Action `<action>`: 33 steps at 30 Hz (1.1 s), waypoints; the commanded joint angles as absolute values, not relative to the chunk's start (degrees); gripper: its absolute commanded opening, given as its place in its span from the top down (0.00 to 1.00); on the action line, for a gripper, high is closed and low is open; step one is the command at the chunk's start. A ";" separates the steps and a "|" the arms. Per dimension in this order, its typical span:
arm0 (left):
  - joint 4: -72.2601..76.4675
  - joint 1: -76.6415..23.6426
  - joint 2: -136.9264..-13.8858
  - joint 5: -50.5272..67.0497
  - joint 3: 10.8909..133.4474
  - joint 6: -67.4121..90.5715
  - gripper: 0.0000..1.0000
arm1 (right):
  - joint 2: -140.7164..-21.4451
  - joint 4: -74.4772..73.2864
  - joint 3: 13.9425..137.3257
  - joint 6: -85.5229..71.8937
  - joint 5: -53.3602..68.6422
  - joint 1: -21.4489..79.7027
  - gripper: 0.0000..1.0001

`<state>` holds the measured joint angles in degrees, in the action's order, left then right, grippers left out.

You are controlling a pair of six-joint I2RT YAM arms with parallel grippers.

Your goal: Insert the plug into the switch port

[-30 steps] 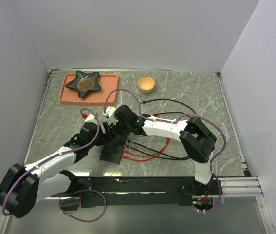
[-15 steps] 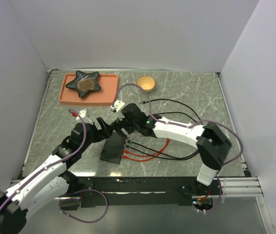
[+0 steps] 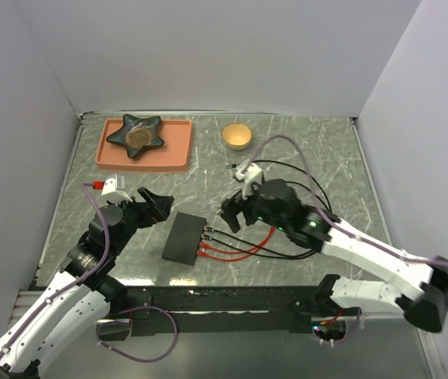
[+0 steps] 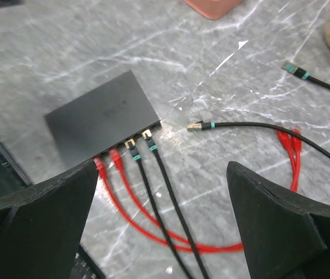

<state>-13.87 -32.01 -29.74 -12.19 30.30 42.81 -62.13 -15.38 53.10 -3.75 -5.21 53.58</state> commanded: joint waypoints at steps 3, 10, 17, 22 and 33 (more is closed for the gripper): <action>-14.68 -32.08 -27.78 -15.03 32.08 44.82 0.04 | -46.95 -15.29 45.89 -6.59 -5.98 53.26 0.01; -14.85 -32.08 -26.46 -14.94 32.08 45.00 0.04 | -40.34 -14.32 42.28 -7.82 -5.27 53.26 0.01; -15.21 -32.08 -25.49 -15.29 31.99 43.86 0.04 | -41.04 -14.76 42.97 -8.26 -5.36 53.26 0.01; -15.29 -32.08 -24.87 -15.64 32.25 42.98 0.04 | -42.27 -14.94 44.03 -8.35 -5.10 53.26 0.01; -16.79 -32.08 -24.26 -22.76 32.08 42.19 0.04 | -42.62 -6.50 40.16 -10.04 -9.40 53.35 0.01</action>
